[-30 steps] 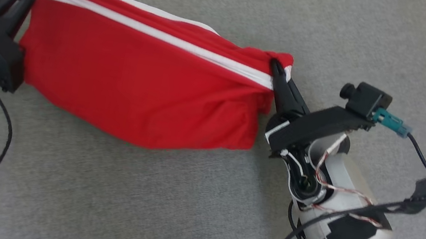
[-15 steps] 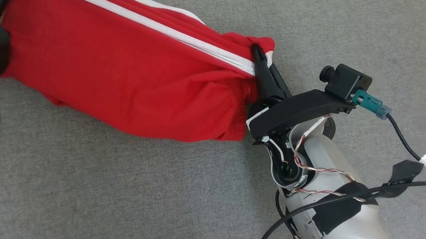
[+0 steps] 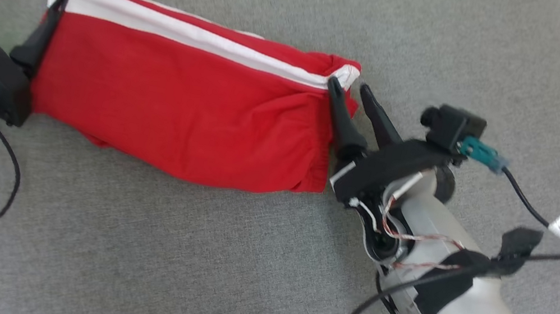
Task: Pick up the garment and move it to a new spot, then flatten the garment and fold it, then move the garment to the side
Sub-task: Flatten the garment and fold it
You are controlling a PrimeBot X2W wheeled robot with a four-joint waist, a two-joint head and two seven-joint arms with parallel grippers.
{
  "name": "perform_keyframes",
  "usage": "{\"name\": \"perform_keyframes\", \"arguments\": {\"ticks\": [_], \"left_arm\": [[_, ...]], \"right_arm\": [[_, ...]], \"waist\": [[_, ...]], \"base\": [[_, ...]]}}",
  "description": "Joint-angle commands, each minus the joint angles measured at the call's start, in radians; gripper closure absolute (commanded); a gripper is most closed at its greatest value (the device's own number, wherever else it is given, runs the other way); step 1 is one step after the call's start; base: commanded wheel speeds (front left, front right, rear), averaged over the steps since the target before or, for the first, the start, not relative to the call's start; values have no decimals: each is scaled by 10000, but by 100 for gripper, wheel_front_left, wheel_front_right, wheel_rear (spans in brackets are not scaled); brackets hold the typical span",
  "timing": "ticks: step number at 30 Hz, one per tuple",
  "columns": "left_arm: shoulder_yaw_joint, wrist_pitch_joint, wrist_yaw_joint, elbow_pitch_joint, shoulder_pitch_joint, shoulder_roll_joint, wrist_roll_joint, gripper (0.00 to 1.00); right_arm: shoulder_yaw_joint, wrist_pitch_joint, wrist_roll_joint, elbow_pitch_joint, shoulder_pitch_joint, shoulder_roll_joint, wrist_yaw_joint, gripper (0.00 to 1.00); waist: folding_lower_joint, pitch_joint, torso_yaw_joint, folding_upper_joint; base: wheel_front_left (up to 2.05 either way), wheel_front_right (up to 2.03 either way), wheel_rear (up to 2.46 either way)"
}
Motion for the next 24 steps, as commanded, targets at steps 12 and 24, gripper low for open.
{"name": "perform_keyframes", "arguments": {"ticks": [12,24], "left_arm": [[456,-459,455,-761,1576,-189,-459,0],[1123,-477,975,-2020,3096,-600,-544,0]], "right_arm": [[-831,-249,-1953,-1769,1816,-1196,-10,0],[-3444,-251,-4465,-5167,5129,-616,-10,0]], "waist": [[0,-1285,515,-1],[0,-1608,822,-1]], "base": [[0,0,0],[0,0,0]]}}
